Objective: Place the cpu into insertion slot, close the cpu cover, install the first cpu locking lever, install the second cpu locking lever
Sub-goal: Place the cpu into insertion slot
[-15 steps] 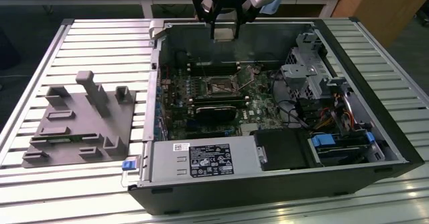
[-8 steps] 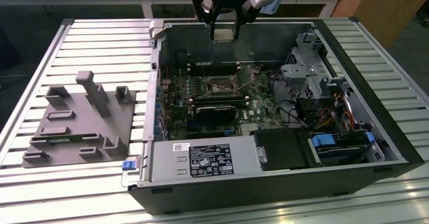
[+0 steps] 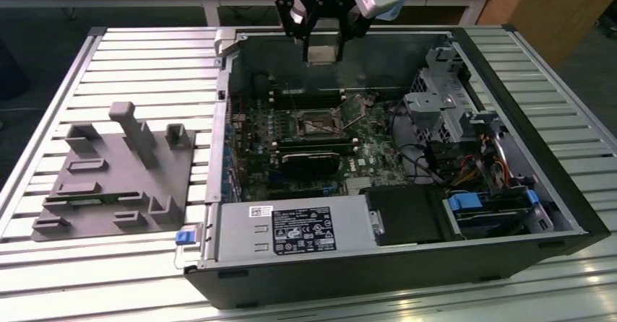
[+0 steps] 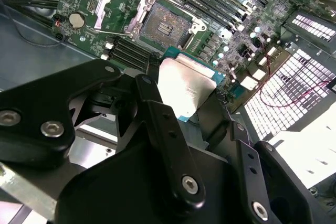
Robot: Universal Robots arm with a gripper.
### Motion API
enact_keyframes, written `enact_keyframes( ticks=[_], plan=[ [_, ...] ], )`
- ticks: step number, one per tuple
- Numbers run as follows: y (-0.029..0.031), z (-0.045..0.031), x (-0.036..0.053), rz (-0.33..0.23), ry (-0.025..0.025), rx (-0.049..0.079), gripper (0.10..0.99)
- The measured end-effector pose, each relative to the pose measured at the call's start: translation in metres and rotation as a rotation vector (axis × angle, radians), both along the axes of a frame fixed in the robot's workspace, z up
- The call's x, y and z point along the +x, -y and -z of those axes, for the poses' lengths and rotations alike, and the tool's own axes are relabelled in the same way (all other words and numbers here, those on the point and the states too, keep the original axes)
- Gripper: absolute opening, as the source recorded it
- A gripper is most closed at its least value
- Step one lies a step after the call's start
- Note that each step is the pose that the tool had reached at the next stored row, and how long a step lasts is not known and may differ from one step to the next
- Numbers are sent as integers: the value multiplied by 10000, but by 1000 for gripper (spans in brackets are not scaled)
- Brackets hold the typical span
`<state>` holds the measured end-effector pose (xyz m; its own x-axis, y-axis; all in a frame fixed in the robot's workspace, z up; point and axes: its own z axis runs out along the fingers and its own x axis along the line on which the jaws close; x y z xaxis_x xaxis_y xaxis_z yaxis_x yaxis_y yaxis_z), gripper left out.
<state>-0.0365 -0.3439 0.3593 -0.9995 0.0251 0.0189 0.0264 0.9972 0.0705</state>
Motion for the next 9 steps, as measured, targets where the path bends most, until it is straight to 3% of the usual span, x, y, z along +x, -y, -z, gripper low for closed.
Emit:
enact_keyframes(
  ticks=[9],
  plan=[
    [0,17,0,100,1,-1,541]
  ],
)
